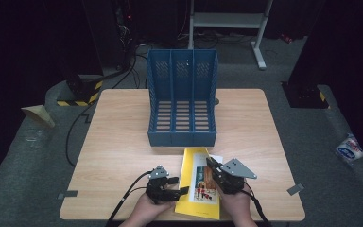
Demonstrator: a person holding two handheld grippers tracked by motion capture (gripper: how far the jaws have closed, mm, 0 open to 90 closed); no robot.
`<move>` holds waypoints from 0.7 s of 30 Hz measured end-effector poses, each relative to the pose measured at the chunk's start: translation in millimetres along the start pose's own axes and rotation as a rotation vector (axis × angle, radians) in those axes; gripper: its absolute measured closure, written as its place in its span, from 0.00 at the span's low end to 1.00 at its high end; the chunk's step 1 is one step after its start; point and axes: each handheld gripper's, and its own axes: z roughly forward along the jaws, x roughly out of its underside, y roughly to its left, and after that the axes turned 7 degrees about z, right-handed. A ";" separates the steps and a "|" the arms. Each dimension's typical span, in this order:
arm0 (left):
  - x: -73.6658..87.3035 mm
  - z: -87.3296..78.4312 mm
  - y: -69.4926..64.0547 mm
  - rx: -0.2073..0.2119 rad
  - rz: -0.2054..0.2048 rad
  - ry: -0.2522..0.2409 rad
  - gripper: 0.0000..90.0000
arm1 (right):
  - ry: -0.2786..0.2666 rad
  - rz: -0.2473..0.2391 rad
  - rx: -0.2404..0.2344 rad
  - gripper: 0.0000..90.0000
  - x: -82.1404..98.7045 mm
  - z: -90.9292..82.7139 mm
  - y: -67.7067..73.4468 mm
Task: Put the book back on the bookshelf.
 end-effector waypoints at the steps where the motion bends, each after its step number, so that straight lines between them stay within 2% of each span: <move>1: -0.1 0.2 0.0 0.007 -0.001 0.002 0.38 | -0.009 0.010 -0.002 0.95 0.1 -1.3 0.6; 6: -2.3 0.0 1.7 0.044 -0.022 -0.003 0.35 | -0.052 -0.011 0.003 0.95 -0.4 -9.4 6.0; 9: -5.2 -0.4 2.0 0.078 -0.071 -0.033 0.36 | -0.077 -0.017 0.003 0.95 -1.1 -13.3 9.0; 14: -8.6 0.2 5.1 0.090 -0.056 -0.046 0.37 | -0.109 -0.022 -0.004 0.95 -2.9 -19.3 15.9; 16: -9.1 0.9 5.5 0.100 -0.089 -0.063 0.37 | -0.123 -0.031 -0.009 0.95 -2.9 -21.3 17.4; 21: -8.6 5.4 5.0 0.137 -0.105 -0.080 0.34 | -0.135 -0.030 -0.010 0.95 -4.0 -23.0 19.8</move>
